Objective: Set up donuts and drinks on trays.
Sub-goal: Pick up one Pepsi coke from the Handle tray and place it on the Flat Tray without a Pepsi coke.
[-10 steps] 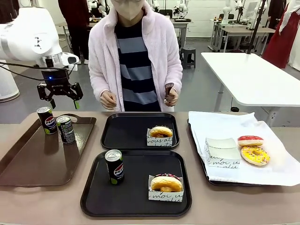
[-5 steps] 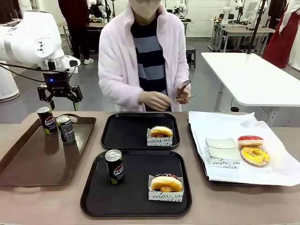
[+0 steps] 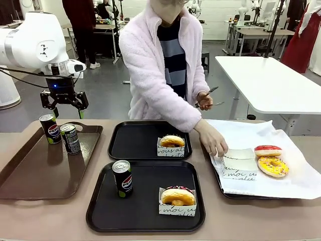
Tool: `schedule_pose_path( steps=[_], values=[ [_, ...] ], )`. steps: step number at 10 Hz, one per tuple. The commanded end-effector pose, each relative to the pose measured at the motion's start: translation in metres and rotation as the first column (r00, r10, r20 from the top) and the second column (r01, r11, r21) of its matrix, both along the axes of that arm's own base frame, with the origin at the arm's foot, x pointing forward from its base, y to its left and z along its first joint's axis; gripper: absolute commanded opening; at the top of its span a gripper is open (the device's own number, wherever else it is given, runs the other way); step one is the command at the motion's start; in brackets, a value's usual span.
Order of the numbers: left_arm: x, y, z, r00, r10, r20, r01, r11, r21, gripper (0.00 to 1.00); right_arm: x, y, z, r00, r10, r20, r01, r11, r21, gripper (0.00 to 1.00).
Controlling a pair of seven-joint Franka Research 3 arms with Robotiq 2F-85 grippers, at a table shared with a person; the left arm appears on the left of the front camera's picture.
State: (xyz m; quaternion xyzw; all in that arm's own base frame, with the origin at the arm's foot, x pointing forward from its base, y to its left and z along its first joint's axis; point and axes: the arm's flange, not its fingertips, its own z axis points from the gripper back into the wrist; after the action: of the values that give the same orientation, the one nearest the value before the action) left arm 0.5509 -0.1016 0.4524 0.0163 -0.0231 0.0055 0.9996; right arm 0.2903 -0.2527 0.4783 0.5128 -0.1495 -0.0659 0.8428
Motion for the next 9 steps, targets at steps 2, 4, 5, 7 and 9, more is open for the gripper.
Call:
schedule_pose_path(
  steps=[2, 4, 5, 7, 9],
  values=[
    [-0.008, 0.012, -0.011, 0.999, 0.016, 0.027, -0.015, 0.999, -0.032, 1.0, 0.001, 0.0, -0.001, 1.0, -0.002, 0.015, 0.002, 1.0, 0.014, 1.0],
    [-0.011, 0.018, -0.022, 0.999, -0.017, 0.049, 0.019, 0.999, -0.039, 1.0, 0.001, 0.0, -0.001, 1.0, -0.002, 0.015, 0.002, 1.0, 0.014, 1.0],
    [-0.011, 0.02, -0.028, 0.999, -0.023, 0.048, 0.025, 0.999, -0.046, 1.0, 0.001, 0.0, -0.001, 1.0, -0.002, 0.015, 0.002, 1.0, 0.014, 1.0],
    [-0.013, 0.018, -0.039, 0.999, -0.034, 0.018, 0.035, 0.999, -0.042, 1.0, 0.001, 0.0, -0.001, 1.0, -0.002, 0.015, 0.002, 1.0, 0.014, 1.0],
    [-0.016, 0.014, -0.046, 0.999, -0.046, -0.001, 0.046, 0.998, -0.038, 1.0, 0.001, 0.0, -0.001, 1.0, -0.002, 0.015, 0.002, 1.0, 0.014, 1.0]
  ],
)
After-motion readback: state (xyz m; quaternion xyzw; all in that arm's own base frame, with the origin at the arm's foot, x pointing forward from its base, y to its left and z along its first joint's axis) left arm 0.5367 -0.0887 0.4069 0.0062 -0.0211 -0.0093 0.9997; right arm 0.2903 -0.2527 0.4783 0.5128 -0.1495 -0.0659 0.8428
